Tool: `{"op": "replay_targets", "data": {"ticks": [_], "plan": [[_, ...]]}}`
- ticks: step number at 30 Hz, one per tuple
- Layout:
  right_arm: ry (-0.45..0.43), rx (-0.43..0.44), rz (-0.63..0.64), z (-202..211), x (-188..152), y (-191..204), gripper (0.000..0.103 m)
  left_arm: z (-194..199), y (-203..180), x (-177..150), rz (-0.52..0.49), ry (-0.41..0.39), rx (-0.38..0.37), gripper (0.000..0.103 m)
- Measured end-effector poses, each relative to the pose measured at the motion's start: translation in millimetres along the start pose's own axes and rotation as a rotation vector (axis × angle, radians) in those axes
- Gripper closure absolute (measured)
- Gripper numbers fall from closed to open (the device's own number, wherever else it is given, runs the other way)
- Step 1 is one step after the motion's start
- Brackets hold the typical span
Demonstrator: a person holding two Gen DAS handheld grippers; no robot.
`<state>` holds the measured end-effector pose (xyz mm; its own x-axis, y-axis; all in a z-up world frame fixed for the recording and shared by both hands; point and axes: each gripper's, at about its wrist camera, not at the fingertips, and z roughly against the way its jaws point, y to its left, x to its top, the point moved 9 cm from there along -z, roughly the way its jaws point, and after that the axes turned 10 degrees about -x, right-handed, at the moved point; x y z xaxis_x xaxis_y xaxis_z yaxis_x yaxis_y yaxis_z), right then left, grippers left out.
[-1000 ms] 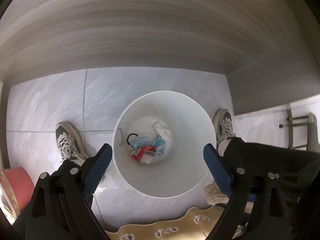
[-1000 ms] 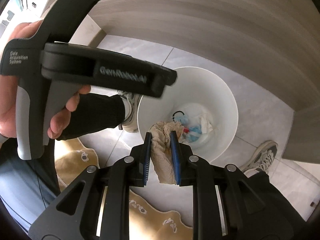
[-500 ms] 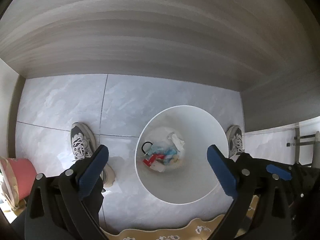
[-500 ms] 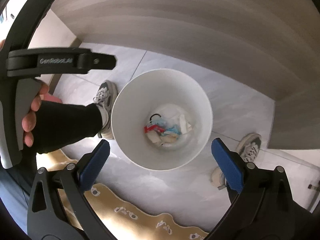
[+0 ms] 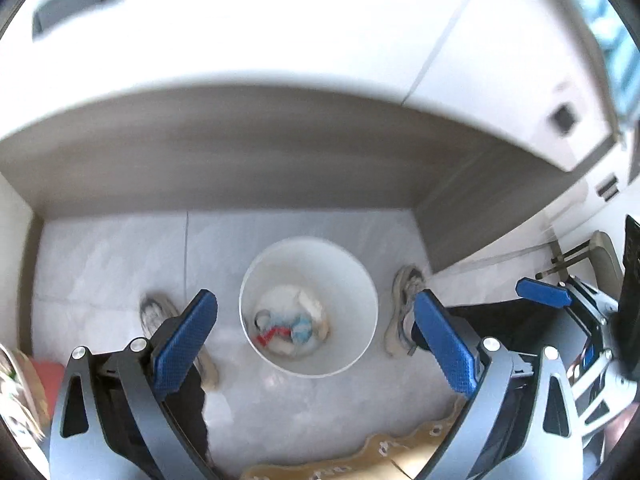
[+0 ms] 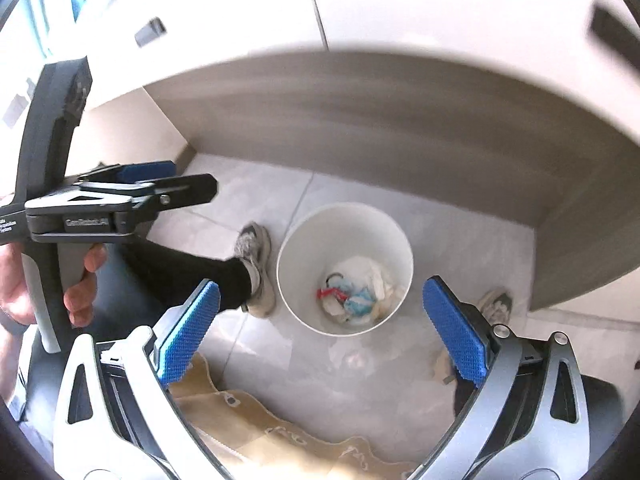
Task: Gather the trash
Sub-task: 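Raise both open tools back up to the mattress, then grasp the white tissue packet with the left tool while the right tool grasps the red knot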
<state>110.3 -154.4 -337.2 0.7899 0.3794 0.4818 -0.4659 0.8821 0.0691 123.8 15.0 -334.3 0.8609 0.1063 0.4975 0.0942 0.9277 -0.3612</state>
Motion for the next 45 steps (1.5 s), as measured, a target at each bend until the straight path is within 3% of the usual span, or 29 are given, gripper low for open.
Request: {"op": "replay_targets", "data": {"ticks": [9, 13, 18, 26, 35, 45], "plan": [[-0.263, -0.067, 0.024, 129.6, 57.7, -11.0, 0.005, 114.9, -79.8, 65.2, -0.15, -0.243, 0.024, 0.006], [-0.349, -0.096, 0.016, 168.3, 84.3, -21.3, 0.005, 140.5, -103.3, 95.7, -0.195, -0.312, 0.045, 0.006], [-0.382, -0.11, 0.007, 187.0, 102.1, -33.7, 0.005, 152.7, -127.9, 133.3, -0.241, -0.351, 0.069, 0.006], [-0.381, -0.093, 0.003, 185.8, 129.3, -39.1, 0.005, 146.4, -140.1, 211.9, -0.233, -0.357, 0.089, 0.006], [-0.373, -0.066, 0.005, 170.7, 166.5, -49.0, 0.005, 95.1, -129.5, 308.3, -0.233, -0.307, 0.139, 0.006], [-0.402, -0.021, 0.007, 159.1, 215.0, -60.5, 0.005, 30.2, -105.5, 360.7, -0.153, -0.192, 0.056, 0.005]]}}
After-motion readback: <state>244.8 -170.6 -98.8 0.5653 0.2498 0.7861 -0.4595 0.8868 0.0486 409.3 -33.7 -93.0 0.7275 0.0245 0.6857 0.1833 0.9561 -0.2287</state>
